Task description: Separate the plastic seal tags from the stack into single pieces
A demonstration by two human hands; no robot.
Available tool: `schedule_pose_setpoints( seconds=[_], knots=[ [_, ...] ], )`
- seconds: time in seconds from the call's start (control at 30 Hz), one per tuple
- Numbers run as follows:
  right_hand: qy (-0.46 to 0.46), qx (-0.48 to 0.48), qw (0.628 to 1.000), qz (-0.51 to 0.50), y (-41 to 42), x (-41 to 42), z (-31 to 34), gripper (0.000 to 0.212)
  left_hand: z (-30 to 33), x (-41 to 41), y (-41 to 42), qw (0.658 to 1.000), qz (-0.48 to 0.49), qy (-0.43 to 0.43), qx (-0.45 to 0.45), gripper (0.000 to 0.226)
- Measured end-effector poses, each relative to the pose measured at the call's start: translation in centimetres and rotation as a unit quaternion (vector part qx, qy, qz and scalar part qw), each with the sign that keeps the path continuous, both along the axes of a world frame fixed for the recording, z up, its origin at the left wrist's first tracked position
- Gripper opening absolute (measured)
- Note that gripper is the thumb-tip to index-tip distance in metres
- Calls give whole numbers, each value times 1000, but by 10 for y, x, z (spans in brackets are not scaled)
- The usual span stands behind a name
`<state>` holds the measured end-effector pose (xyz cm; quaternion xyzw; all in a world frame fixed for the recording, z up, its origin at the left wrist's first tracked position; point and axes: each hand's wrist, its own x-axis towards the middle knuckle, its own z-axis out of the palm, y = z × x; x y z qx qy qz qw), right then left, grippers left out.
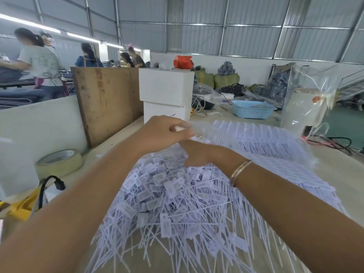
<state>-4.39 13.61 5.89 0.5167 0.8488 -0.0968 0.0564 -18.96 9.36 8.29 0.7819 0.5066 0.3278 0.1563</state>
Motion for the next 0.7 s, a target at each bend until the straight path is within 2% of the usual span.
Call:
schedule_pose_setpoints(
  seconds=[0.07, 0.13, 0.17, 0.2, 0.27, 0.33, 0.4, 0.47, 0.63, 0.7],
  knots=[
    [5, 41, 999, -2, -23, 8, 10, 57, 1, -3, 1, 1000, 15, 21, 9, 28],
    [52, 98, 994, -14, -57, 7, 9, 39, 2, -3, 4, 999, 27, 22, 21, 39],
    [74, 97, 992, -14, -76, 1, 4, 47, 4, -2, 4, 999, 35, 17, 25, 43],
    [69, 83, 994, -13, -92, -7, -5, 65, 5, -1, 4, 999, 43, 12, 25, 45],
    [-11, 54, 998, -1, -111, -25, -25, 101, 7, 4, 4, 999, 45, 6, 15, 46],
    [-69, 27, 997, -28, -110, -34, -40, 119, 7, 7, 4, 999, 37, 5, 6, 40],
    [-69, 8, 997, -45, -105, -30, -46, 125, 7, 7, 4, 999, 36, 3, 1, 32],
    [-47, 16, 998, -42, -103, -21, -51, 122, 6, 6, 4, 999, 39, 6, -2, 30],
    [50, 50, 996, -56, -120, 12, -68, 119, 9, 4, 2, 999, 44, 10, -6, 28],
    [31, 47, 996, -76, -131, 19, -76, 124, 10, 6, 2, 999, 46, 9, -6, 30]
  ],
)
